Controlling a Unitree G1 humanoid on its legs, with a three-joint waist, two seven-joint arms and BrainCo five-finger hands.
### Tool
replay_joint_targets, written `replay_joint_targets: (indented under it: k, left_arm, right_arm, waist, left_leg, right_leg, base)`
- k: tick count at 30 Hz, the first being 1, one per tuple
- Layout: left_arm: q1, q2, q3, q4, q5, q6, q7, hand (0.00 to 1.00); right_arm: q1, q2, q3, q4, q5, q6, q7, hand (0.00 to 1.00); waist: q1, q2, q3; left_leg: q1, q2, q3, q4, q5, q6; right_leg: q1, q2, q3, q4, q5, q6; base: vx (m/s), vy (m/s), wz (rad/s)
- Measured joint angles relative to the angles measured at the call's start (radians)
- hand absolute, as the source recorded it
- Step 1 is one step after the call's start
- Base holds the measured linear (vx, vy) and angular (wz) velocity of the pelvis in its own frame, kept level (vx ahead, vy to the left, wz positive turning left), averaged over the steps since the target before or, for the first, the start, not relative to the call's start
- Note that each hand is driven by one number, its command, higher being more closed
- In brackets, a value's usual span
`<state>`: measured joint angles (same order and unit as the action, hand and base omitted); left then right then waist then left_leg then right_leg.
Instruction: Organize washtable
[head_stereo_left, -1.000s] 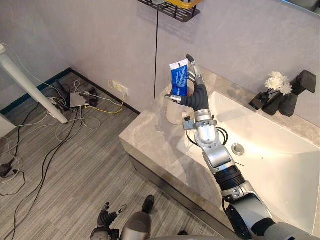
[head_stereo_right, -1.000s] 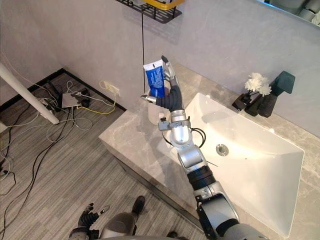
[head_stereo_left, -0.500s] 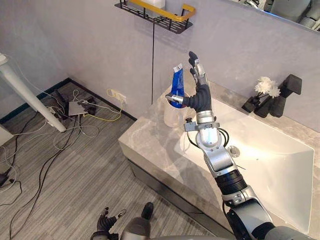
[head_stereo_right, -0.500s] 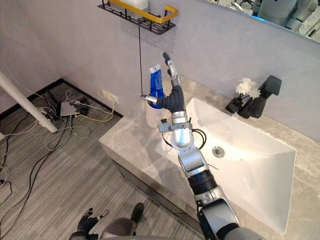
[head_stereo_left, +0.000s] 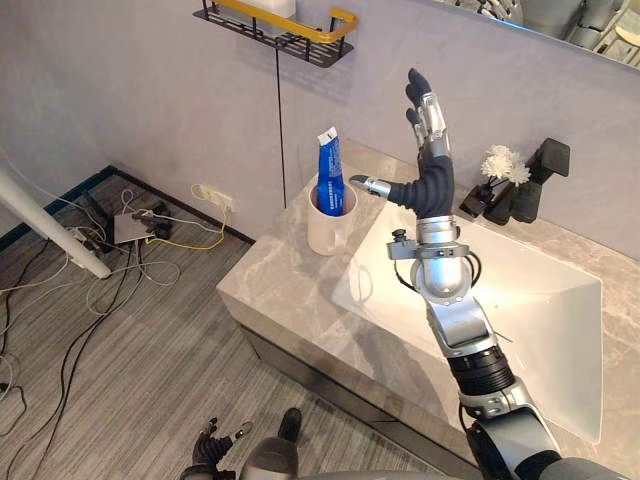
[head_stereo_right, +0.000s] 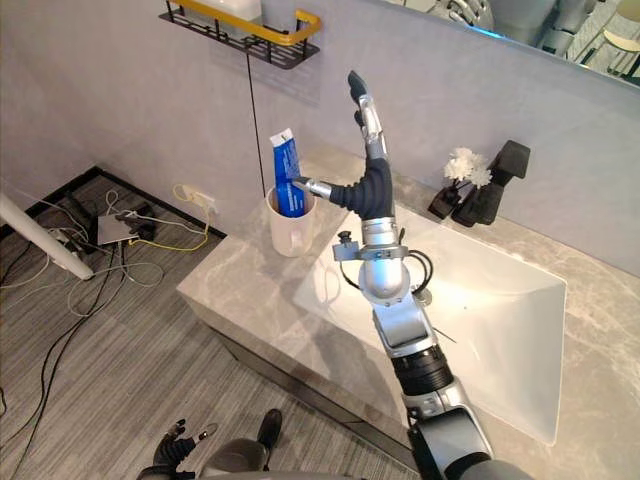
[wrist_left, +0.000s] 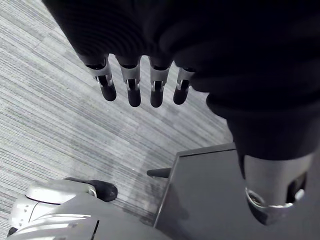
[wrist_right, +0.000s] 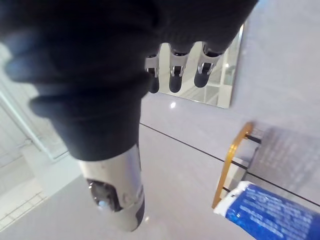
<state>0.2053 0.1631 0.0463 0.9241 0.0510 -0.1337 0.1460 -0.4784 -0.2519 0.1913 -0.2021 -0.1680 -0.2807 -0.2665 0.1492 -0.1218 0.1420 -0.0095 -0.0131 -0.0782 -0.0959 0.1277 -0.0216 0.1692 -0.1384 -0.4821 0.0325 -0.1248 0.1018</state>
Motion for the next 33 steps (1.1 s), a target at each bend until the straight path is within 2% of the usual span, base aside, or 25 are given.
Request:
replay_joint_targets:
  k: [4,7,8,10,12,16,18,19,20,22,23,27,30,33]
  left_arm:
    - [0.002,0.004,0.0,0.012,0.001,0.0,-0.014,0.0]
    - [0.013,0.006,0.0,0.023,0.002,0.0,-0.018,0.0]
    - [0.015,0.009,0.0,0.036,0.002,0.0,-0.026,0.0]
    - [0.02,0.01,0.0,0.041,0.002,0.0,-0.036,0.0]
    - [0.024,0.011,0.0,0.042,0.002,0.0,-0.04,0.0]
    - [0.019,0.009,0.001,0.047,0.002,0.0,-0.055,0.0]
    - [0.017,0.008,0.003,0.048,0.001,0.0,-0.058,0.0]
    - [0.016,0.008,0.004,0.05,0.001,0.0,-0.058,0.0]
    - [0.015,0.008,0.005,0.05,0.001,0.0,-0.058,0.0]
    - [0.014,0.005,0.017,0.051,0.001,0.0,-0.059,0.0]
    - [0.012,0.004,0.022,0.05,0.001,0.0,-0.059,0.0]
    - [0.019,-0.007,0.051,0.05,0.0,0.0,-0.061,0.0]
    - [0.022,-0.044,0.152,0.05,-0.013,0.0,-0.074,0.0]
    - [0.022,-0.067,0.193,0.043,-0.024,0.001,-0.08,0.0]
  right_arm:
    - [0.05,-0.097,-0.144,-0.125,0.005,-0.038,0.033,0.0]
    - [0.097,-0.171,-0.323,-0.201,0.04,-0.071,0.033,0.0]
    - [0.12,-0.193,-0.435,-0.233,0.058,-0.085,0.031,0.0]
    - [0.143,-0.204,-0.551,-0.256,0.083,-0.104,0.027,0.0]
    - [0.18,-0.207,-0.71,-0.259,0.114,-0.127,0.006,0.0]
    - [0.267,-0.204,-0.893,-0.255,0.173,-0.143,-0.039,0.0]
    - [0.326,-0.179,-0.944,-0.249,0.192,-0.147,-0.045,0.0]
    - [0.373,-0.149,-0.963,-0.239,0.207,-0.148,-0.054,0.0]
    - [0.425,-0.11,-0.974,-0.214,0.215,-0.146,-0.062,0.0]
    - [0.552,-0.025,-1.017,-0.168,0.214,-0.12,-0.064,0.0]
    - [0.57,-0.011,-1.023,-0.162,0.214,-0.115,-0.064,0.0]
    - [0.688,0.119,-1.089,-0.091,0.166,-0.038,-0.086,0.0]
    - [0.77,0.232,-1.11,-0.073,0.151,0.031,-0.13,0.0]
    - [0.815,0.295,-1.117,-0.051,0.15,0.063,-0.151,0.0]
  waist:
    - [-0.019,-0.002,-0.003]
    - [-0.051,-0.002,-0.017]
    - [-0.075,-0.002,-0.022]
    - [-0.088,0.0,-0.035]
    - [-0.114,0.001,-0.054]
    - [-0.15,0.012,-0.071]
    - [-0.167,0.016,-0.075]
    - [-0.184,0.017,-0.083]
    - [-0.188,0.017,-0.093]
    - [-0.201,0.017,-0.103]
    - [-0.202,0.018,-0.104]
    - [-0.228,0.024,-0.113]
    - [-0.242,0.029,-0.116]
    - [-0.246,0.041,-0.123]
  left_leg:
    - [0.017,0.007,0.033,-0.001,-0.008,0.0]
    - [0.019,0.014,0.061,-0.006,-0.012,0.002]
    - [0.021,0.013,0.073,-0.006,-0.014,0.004]
    - [0.021,0.014,0.087,-0.006,-0.017,0.005]
    - [0.021,0.014,0.106,-0.006,-0.023,0.007]
    - [0.02,0.016,0.132,-0.007,-0.029,0.007]
    - [0.02,0.016,0.139,-0.007,-0.03,0.007]
    - [0.02,0.018,0.149,-0.007,-0.033,0.007]
    - [0.02,0.021,0.161,-0.007,-0.037,0.005]
    - [0.021,0.022,0.168,-0.007,-0.043,0.005]
    - [0.021,0.022,0.168,-0.007,-0.043,0.005]
    - [0.027,0.024,0.195,-0.007,-0.054,0.003]
    - [0.04,0.029,0.223,-0.006,-0.064,0.002]
    - [0.048,0.031,0.241,-0.006,-0.073,0.004]
  right_leg:
    - [-0.005,0.001,0.035,-0.001,0.006,-0.001]
    - [-0.02,0.002,0.068,-0.004,0.014,-0.004]
    - [-0.022,0.0,0.075,-0.006,0.014,-0.003]
    - [-0.03,0.0,0.084,-0.009,0.019,-0.003]
    - [-0.036,-0.002,0.102,-0.017,0.025,-0.001]
    - [-0.052,-0.003,0.132,-0.019,0.031,0.002]
    - [-0.054,-0.003,0.136,-0.02,0.031,0.002]
    - [-0.059,-0.002,0.146,-0.019,0.031,0.002]
    - [-0.068,-0.002,0.16,-0.019,0.032,0.002]
    - [-0.071,-0.001,0.171,-0.022,0.032,0.003]
    - [-0.071,-0.001,0.171,-0.022,0.032,0.003]
    - [-0.073,-0.001,0.188,-0.026,0.032,0.003]
    - [-0.073,0.001,0.21,-0.027,0.032,0.003]
    - [-0.073,0.0,0.219,-0.02,0.031,0.004]
  base:
    - [-0.04,-0.008,-0.26]
    - [-0.04,-0.003,-0.34]
    - [-0.02,-0.002,-0.14]
    - [-0.01,0.003,-0.26]
    - [0.02,0.002,-0.27]
    - [0.02,0.002,-0.21]
    - [0.01,-0.004,-0.14]
    - [0.01,-0.004,-0.25]
    - [0.02,-0.007,-0.32]
    - [0.03,-0.009,-0.2]
    - [0.03,-0.004,-0.07]
    - [0.03,0.003,-0.13]
    - [0.03,0.001,-0.23]
    - [0.04,0.002,-0.19]
